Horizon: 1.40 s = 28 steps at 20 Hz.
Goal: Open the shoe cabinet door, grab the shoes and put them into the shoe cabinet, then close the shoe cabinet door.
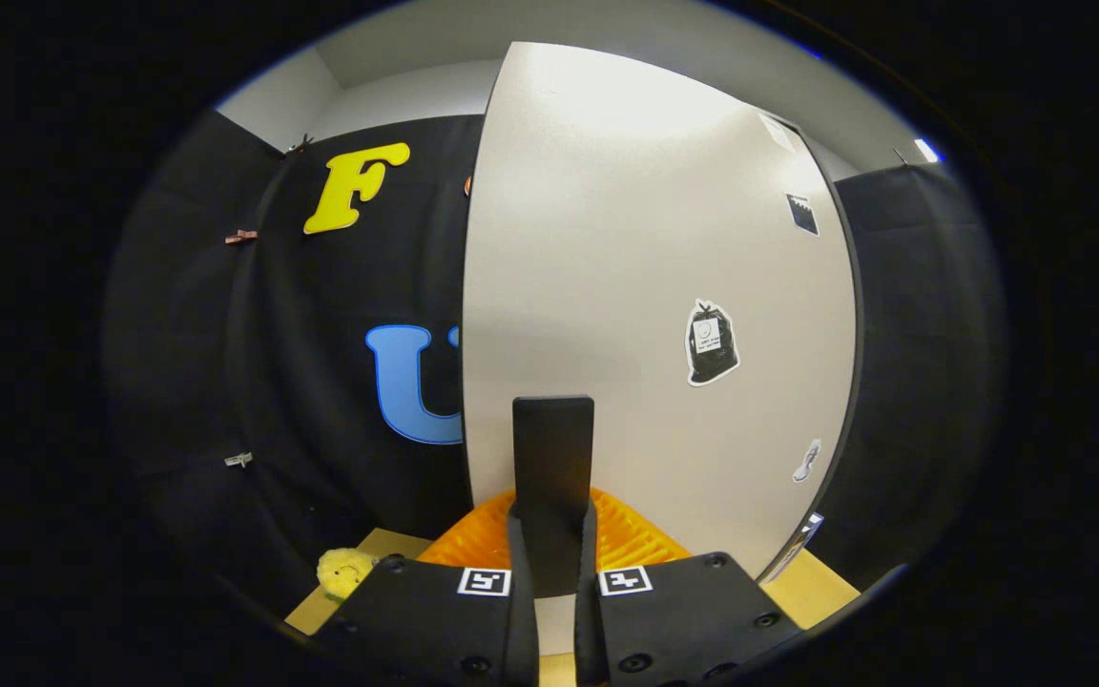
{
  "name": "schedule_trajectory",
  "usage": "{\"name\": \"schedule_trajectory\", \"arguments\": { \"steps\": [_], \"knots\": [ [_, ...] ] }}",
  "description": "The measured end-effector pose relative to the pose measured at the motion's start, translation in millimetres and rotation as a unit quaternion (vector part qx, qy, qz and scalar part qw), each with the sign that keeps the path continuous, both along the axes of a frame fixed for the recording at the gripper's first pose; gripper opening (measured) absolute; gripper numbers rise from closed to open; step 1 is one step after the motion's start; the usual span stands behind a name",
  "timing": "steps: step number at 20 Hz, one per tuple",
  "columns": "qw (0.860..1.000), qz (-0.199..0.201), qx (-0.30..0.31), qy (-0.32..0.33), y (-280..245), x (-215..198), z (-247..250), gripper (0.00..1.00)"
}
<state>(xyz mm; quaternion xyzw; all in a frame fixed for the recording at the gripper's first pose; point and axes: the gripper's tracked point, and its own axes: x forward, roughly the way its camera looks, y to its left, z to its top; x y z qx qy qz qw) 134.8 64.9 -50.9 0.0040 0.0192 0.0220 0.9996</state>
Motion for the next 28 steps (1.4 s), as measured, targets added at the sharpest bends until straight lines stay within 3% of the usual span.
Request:
{"name": "schedule_trajectory", "arguments": {
  "steps": [12, 23, 28],
  "knots": [
    [0.999, 0.037, 0.027, -0.003, -67.4, -101.1, 8.5, 0.18],
    [0.998, 0.034, 0.046, 0.013, -151.4, -148.8, 7.7, 0.18],
    [0.999, 0.032, 0.014, 0.026, -189.9, -165.9, 10.1, 0.15]
  ]
}}
